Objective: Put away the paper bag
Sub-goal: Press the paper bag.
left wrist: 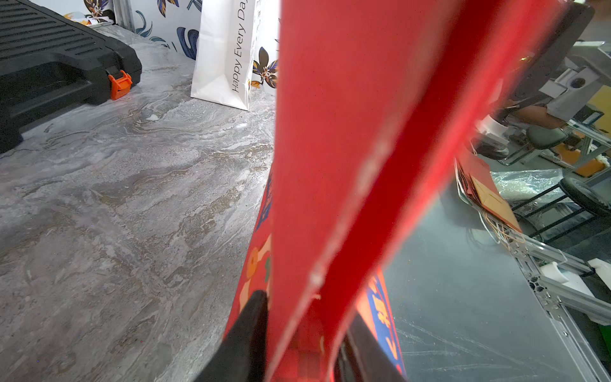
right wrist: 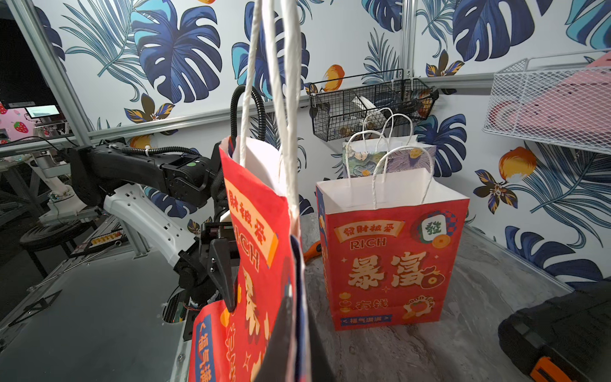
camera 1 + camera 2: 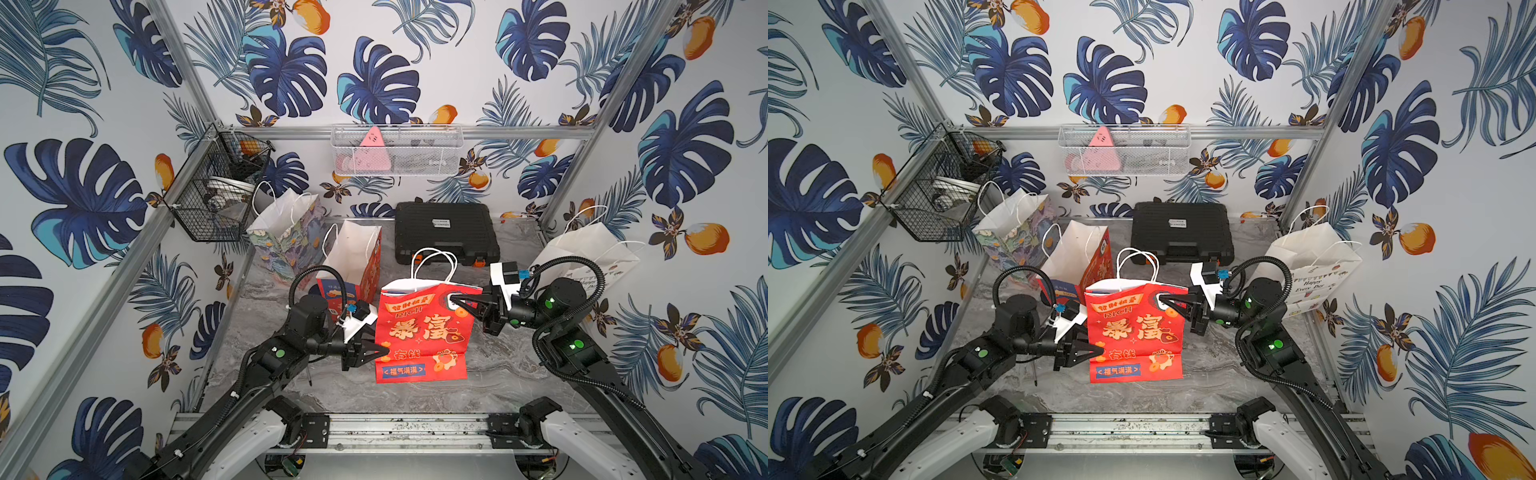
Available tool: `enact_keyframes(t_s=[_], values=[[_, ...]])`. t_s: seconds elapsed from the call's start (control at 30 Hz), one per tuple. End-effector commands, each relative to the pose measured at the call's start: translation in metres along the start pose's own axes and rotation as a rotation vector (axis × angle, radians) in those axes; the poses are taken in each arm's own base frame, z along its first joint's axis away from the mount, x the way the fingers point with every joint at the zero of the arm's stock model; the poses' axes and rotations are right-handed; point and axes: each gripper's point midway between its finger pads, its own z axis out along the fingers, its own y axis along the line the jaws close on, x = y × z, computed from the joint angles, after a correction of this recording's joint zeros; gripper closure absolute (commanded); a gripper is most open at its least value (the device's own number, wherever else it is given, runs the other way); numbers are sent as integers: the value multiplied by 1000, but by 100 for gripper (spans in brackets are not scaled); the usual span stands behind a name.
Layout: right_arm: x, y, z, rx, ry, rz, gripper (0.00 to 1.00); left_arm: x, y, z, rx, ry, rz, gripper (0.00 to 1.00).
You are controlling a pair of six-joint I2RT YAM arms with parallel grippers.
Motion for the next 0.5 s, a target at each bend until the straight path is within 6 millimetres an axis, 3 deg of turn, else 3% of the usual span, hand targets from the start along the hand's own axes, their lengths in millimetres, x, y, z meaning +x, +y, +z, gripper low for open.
enact_keyframes(t_s=[0.0,0.03,0.1,0.2,0.37,0.47], values=[[4,5,0,-29,16,-16,100,-20,-6,-3,9,-56,40,69],[8,7,0,-43,32,-9,100,-28,-6,-5,5,-82,44,64],[14,10,1,-71,58,4,100,-42,-3,-7,-14,-136,41,38],[20,12,2,-98,83,31,100,-66,-2,-7,-3,-229,24,27],[26,10,6,-106,113,56,100,-96,5,-9,-14,-325,10,29],[29,10,7,-110,126,57,100,-104,6,-8,-7,-335,11,47]])
